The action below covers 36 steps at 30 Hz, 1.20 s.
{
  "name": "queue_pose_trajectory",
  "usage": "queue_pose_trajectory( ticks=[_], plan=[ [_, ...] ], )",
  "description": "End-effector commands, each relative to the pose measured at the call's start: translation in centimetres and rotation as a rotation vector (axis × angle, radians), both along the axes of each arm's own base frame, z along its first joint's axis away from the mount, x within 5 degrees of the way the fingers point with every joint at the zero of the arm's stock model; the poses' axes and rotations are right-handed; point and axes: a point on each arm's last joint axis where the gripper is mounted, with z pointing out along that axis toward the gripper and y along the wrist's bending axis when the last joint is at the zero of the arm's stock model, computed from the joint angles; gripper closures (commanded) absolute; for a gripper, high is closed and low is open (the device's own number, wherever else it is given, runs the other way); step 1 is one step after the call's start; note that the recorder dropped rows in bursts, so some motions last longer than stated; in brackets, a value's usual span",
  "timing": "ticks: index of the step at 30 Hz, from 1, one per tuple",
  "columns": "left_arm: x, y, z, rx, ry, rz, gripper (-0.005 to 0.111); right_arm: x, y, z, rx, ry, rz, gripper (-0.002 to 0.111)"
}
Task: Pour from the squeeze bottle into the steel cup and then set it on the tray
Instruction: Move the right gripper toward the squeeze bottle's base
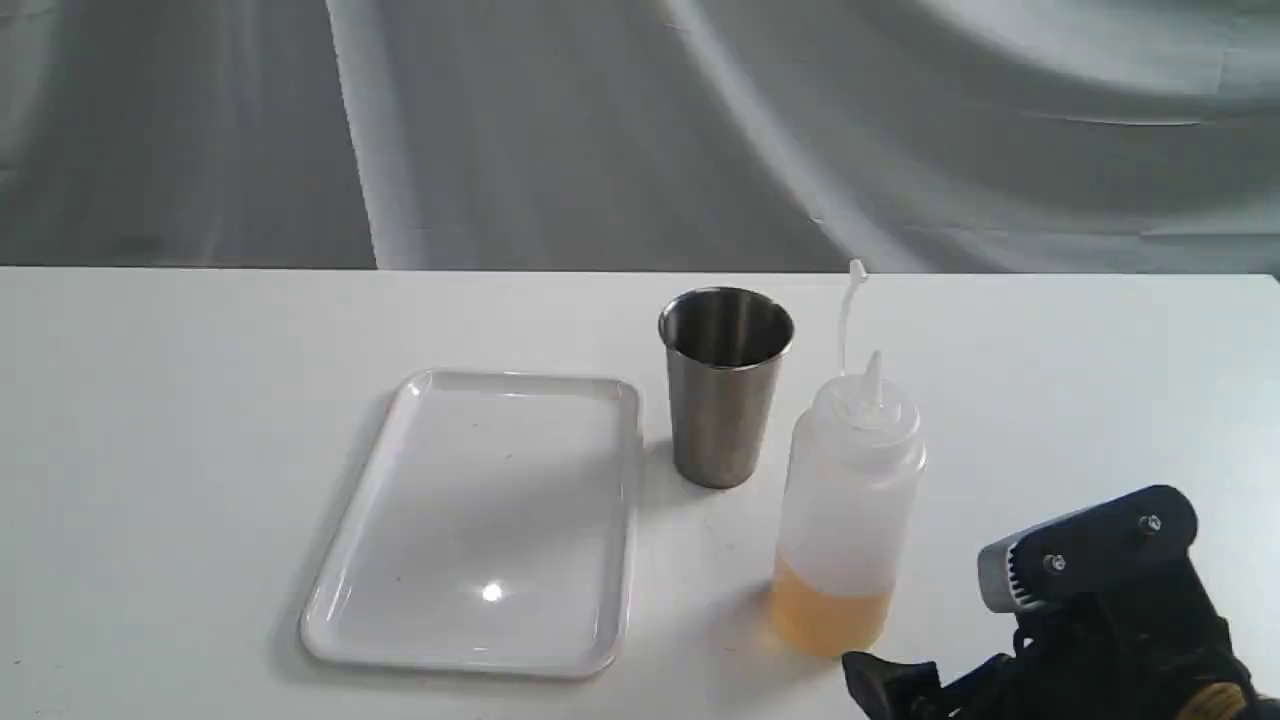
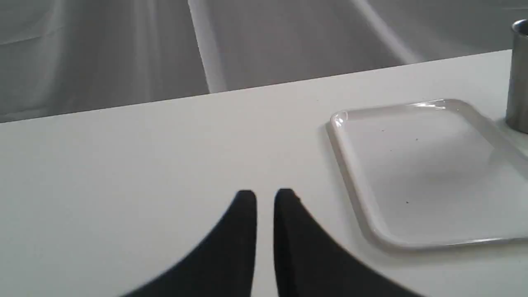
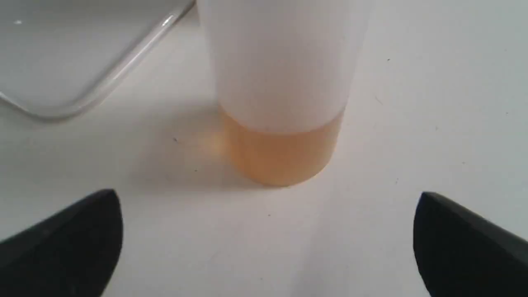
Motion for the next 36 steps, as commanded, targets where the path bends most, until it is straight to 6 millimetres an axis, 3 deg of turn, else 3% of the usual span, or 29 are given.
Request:
queue_pose_trajectory(
  ticks=[1,19,36],
  plan=[
    [0.0,0.0,-0.1,-0.002,-0.007,-0.003,0.098,0.2,0.0,0.2,0.021,-0.030,-0.022,0.014],
    [0.0,0.0,-0.1,-0.002,-0.007,-0.003,0.098,0.6,-0.1,-0.2,0.023,-0.040,-0.062,0.014],
    [0.0,0.0,-0.1,-0.002,-0.007,-0.003,0.098,6.7,2.6,-1.8,0.001,-0.007,-0.040,0.014]
  ],
)
